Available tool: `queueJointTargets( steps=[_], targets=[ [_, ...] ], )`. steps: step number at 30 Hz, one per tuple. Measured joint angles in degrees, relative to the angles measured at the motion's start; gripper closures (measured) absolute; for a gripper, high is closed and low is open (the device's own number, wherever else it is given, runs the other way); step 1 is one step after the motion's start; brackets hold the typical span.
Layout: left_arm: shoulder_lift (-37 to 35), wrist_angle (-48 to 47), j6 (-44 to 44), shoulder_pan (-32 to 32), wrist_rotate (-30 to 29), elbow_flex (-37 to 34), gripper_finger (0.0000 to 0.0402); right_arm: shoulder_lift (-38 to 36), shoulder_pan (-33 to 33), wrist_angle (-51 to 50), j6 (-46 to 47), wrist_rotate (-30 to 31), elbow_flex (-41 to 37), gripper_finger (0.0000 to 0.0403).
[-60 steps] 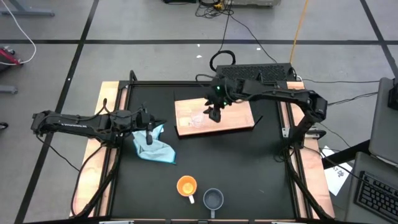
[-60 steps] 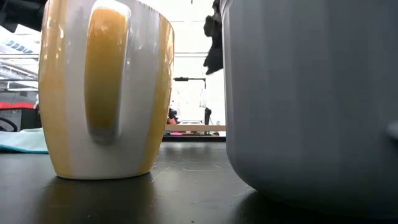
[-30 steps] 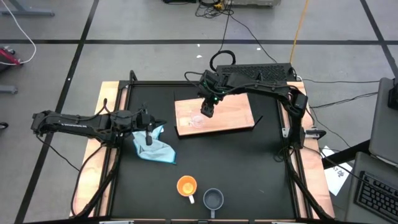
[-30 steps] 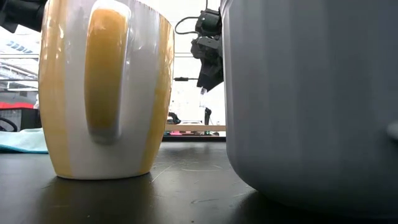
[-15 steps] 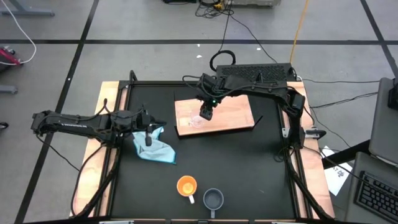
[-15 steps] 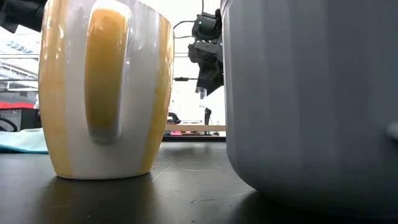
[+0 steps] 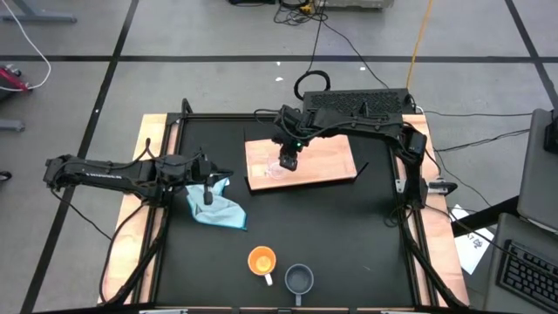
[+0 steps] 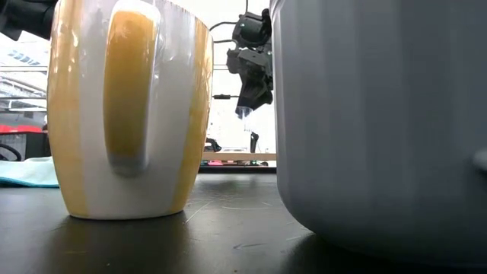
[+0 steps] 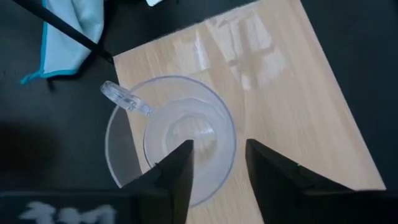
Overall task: Stack small to large cups/mugs on shelf
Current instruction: Put the transparent mug on the shelf
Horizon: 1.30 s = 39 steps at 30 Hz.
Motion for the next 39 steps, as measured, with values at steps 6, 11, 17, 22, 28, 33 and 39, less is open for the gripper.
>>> queueJointTargets(
  steps=[6, 11, 17, 22, 28, 33, 39],
  targets=[
    [0.00, -0.08, -0.09, 0.00, -0.01, 0.00, 0.0378, 0.00, 0.04, 0.30, -2.74, 0.02, 0.00, 0.0332],
    [0.00, -0.29, -0.17, 0.00, -0.01, 0.00, 0.0378, 0.71, 0.20, 0.60, -5.13, 0.11, 0.00, 0.0379],
    [-0.02, -0.79, -0.33, 0.00, -0.01, 0.00, 0.0378, 1.38, 0.24, 0.76, -8.44, 0.11, 0.00, 0.0399],
    [-0.01, -1.16, -0.38, -0.04, 0.01, 0.00, 0.0378, 1.40, 0.29, 1.58, -10.37, 0.22, 0.00, 0.0401],
    [0.00, -1.72, -1.20, -0.02, 0.15, 0.00, 0.0378, 1.40, 1.21, 1.60, -16.68, 0.31, 0.00, 0.0402],
    [0.00, -1.74, -1.42, -0.02, 0.25, 0.00, 0.0378, 1.40, 1.84, 1.57, -20.79, 0.28, 0.00, 0.0402],
    [0.00, -1.86, -1.44, 0.00, 0.27, 0.00, 0.0378, 1.40, 2.10, 1.69, -25.91, 0.26, 0.00, 0.0402]
  ],
)
